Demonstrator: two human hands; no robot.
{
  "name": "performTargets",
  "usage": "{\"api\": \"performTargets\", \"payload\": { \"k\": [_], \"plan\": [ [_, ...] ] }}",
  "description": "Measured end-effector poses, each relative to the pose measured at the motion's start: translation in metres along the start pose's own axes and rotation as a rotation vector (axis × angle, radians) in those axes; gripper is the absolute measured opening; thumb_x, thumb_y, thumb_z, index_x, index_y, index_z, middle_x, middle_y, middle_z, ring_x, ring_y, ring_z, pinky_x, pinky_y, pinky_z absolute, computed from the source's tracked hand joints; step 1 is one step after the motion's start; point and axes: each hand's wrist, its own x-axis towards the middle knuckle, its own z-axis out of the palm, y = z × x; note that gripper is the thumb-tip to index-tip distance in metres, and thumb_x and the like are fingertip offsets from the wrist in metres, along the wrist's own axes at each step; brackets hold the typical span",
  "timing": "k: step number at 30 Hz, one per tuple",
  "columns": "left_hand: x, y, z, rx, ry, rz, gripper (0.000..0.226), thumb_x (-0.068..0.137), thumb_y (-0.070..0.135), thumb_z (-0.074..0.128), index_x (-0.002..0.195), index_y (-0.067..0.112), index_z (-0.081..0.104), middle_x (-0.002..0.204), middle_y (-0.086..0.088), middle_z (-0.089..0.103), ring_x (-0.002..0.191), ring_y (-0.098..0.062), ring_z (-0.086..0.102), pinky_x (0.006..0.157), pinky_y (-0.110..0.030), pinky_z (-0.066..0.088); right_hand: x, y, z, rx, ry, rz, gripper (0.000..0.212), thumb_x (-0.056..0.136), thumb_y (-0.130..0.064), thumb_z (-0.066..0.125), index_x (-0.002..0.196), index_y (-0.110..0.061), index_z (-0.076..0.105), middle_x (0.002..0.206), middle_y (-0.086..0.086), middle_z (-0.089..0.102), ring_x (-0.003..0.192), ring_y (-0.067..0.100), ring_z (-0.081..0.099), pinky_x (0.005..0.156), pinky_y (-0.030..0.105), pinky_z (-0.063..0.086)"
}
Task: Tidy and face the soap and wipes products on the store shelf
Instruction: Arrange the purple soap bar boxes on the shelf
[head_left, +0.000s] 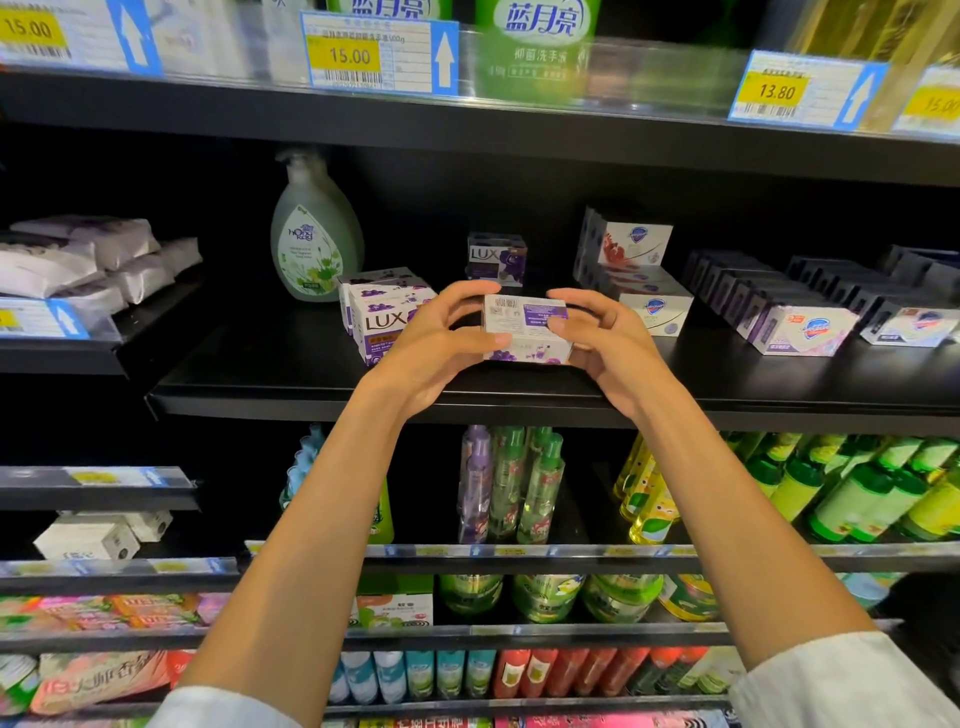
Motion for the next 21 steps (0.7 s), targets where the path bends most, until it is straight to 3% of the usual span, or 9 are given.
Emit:
{"api": "performTargets", "payload": {
  "k": [5, 10, 16, 21],
  "plan": [
    [-0.0003, 0.0025, 0.0031, -0.062, 0.000, -0.046, 0.054, 0.094, 0.007, 0.074, 0.143, 0.018, 0.054, 0.131, -0.015, 0.070, 0.119, -0.030, 0.070, 0.102, -0.049, 0.057, -0.0023, 0.0006, 0.0006, -0.044, 0.012, -0.089, 0.041, 0.091, 0.001, 0.075, 0.129, -0.011, 0.067, 0.125, 0.008, 0.072, 0.118, 0.021, 0.071, 0.090, 0.045, 0.063],
    [-0.0023, 0.0020, 0.0035, -0.022, -0.002, -0.045, 0.053, 0.095, -0.003, 0.070, 0.143, 0.012, 0.051, 0.123, -0.018, 0.074, 0.115, -0.034, 0.072, 0.102, -0.053, 0.057, -0.0048, -0.0002, 0.0016, -0.062, -0.003, -0.113, 0.043, 0.090, 0.002, 0.076, 0.129, -0.013, 0.065, 0.126, 0.007, 0.071, 0.119, 0.021, 0.070, 0.091, 0.047, 0.063],
    [-0.0033, 0.0011, 0.0026, -0.005, 0.012, -0.009, 0.056, 0.092, -0.010, 0.070, 0.140, 0.012, 0.052, 0.125, -0.021, 0.071, 0.115, -0.034, 0.072, 0.100, -0.052, 0.058, -0.0031, -0.0041, 0.0054, 0.013, -0.020, 0.031, 0.034, 0.102, -0.022, 0.066, 0.135, -0.012, 0.061, 0.121, 0.013, 0.075, 0.111, 0.032, 0.074, 0.082, 0.048, 0.065],
    [-0.0023, -0.0004, 0.0005, 0.029, 0.007, 0.012, 0.063, 0.089, -0.010, 0.073, 0.141, 0.019, 0.053, 0.131, -0.020, 0.067, 0.120, -0.033, 0.069, 0.101, -0.055, 0.057, -0.0048, -0.0041, 0.0034, -0.021, -0.047, 0.012, 0.028, 0.101, -0.015, 0.067, 0.127, -0.007, 0.066, 0.117, 0.016, 0.077, 0.112, 0.034, 0.073, 0.086, 0.043, 0.065]
  ]
}}
